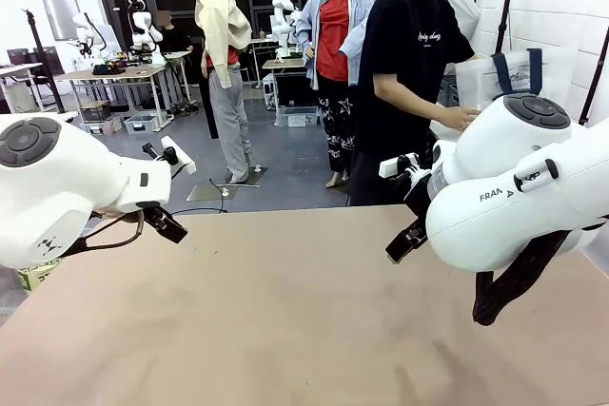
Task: Transfer purchased items from the store into the shopping bag.
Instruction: Open the Reusable shopping bag in the center of the table.
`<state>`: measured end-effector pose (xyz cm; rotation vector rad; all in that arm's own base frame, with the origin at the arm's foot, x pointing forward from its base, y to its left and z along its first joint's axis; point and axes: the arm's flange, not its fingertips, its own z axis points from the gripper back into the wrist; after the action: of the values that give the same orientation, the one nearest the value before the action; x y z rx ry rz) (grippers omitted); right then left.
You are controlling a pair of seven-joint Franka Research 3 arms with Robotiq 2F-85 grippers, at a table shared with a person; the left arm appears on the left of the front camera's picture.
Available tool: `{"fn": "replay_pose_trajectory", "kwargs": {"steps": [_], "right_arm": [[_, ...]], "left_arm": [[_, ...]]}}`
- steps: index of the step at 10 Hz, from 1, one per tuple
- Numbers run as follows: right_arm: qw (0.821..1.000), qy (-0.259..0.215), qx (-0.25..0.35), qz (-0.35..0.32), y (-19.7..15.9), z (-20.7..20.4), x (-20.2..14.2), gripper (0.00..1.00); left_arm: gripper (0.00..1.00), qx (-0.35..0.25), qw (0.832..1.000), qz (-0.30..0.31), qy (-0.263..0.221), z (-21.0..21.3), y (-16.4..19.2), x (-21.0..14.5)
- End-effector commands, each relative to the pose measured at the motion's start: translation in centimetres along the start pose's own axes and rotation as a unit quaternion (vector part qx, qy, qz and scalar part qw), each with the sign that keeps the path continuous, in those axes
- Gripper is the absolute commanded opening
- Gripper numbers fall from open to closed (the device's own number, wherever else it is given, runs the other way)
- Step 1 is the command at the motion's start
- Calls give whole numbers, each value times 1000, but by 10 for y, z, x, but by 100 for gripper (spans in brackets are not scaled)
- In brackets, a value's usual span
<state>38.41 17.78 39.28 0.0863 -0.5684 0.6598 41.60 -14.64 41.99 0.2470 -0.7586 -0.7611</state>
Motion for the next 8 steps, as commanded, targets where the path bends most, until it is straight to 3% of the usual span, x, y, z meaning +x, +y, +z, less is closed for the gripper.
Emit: {"fn": "replay_pose_trajectory", "kwargs": {"steps": [1,8], "right_arm": [[1000,0,0,-3,0,0,0,100],[1000,0,0,-3,0,0,0,100]], "left_arm": [[100,-4,1000,5,-1,3,2,-1],[100,-4,1000,5,-1,3,2,-1]]}}
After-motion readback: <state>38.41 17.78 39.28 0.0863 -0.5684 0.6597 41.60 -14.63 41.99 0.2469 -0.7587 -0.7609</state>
